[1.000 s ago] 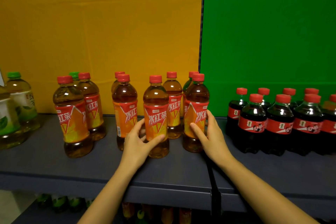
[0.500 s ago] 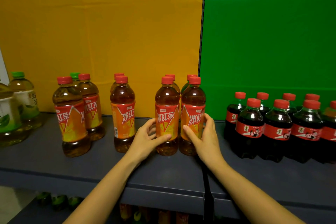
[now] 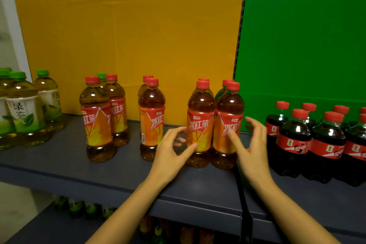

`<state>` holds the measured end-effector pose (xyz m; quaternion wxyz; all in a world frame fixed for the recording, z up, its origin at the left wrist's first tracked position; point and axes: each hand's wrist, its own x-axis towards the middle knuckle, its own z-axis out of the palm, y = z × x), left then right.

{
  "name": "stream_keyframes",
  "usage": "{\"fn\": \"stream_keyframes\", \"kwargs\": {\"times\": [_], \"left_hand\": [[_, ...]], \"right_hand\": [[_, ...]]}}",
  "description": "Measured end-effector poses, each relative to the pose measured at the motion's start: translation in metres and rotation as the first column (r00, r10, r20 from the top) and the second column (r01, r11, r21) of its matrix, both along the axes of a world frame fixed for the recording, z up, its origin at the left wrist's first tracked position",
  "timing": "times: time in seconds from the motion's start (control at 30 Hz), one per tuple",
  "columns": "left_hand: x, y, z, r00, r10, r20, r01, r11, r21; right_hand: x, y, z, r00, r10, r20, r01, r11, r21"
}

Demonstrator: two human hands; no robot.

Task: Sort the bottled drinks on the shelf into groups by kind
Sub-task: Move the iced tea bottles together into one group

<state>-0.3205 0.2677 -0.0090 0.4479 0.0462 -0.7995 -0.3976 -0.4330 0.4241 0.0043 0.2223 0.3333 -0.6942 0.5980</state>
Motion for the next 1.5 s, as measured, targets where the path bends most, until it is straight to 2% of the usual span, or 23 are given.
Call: {"fn": "stream_keyframes", "kwargs": {"times": [0.07, 0.13, 0.27, 0.37, 0.47, 0.6, 0.77, 1.0, 1.1, 1.2, 1.3, 1.5], "left_hand": [[0.013, -0.006, 0.001, 0.987, 0.07, -0.147, -0.076, 0.997, -0.034], [0.029, -0.017, 0.003, 0.963, 0.104, -0.248, -0.116, 0.993, -0.035], [0.05, -0.055, 0.008, 0.948, 0.131, -0.289, -0.124, 0.991, 0.043], [0.054, -0.088, 0.009, 0.967, 0.153, -0.204, -0.134, 0.986, 0.103], [0.054, -0.109, 0.01, 0.994, 0.09, -0.054, -0.08, 0.983, 0.164], [0.041, -0.12, 0.01, 0.98, -0.089, 0.181, 0.02, 0.935, 0.354], [0.014, -0.14, 0.01, 0.959, -0.098, 0.265, -0.023, 0.908, 0.419], [-0.014, -0.152, 0.008, 0.944, -0.136, 0.299, -0.017, 0.888, 0.459], [-0.017, -0.152, 0.006, 0.928, -0.111, 0.356, -0.032, 0.927, 0.374], [-0.017, -0.151, 0.002, 0.936, -0.057, 0.348, -0.052, 0.954, 0.294], [-0.015, -0.148, -0.001, 0.947, -0.021, 0.319, -0.07, 0.961, 0.269], [-0.013, -0.148, -0.005, 0.95, -0.004, 0.312, -0.077, 0.966, 0.245]], "right_hand": [[0.012, 0.004, 0.008, 0.991, -0.011, -0.136, 0.004, 0.999, -0.054], [0.028, 0.001, 0.016, 0.977, 0.044, -0.209, -0.058, 0.996, -0.061], [0.068, -0.035, 0.026, 0.957, 0.23, -0.178, -0.232, 0.973, 0.013], [0.088, -0.081, 0.025, 0.954, 0.291, -0.075, -0.279, 0.951, 0.136], [0.094, -0.125, 0.017, 0.959, 0.267, 0.094, -0.282, 0.93, 0.235], [0.089, -0.159, 0.002, 0.938, 0.243, 0.246, -0.297, 0.93, 0.214], [0.082, -0.167, -0.011, 0.948, 0.148, 0.282, -0.212, 0.954, 0.212], [0.078, -0.175, -0.013, 0.975, -0.144, 0.168, 0.095, 0.958, 0.269], [0.074, -0.18, -0.012, 0.957, -0.215, 0.192, 0.154, 0.944, 0.291], [0.07, -0.186, -0.01, 0.934, -0.255, 0.249, 0.182, 0.942, 0.284], [0.065, -0.192, -0.007, 0.91, -0.304, 0.28, 0.217, 0.928, 0.303], [0.061, -0.198, -0.005, 0.891, -0.387, 0.237, 0.292, 0.889, 0.353]]}}
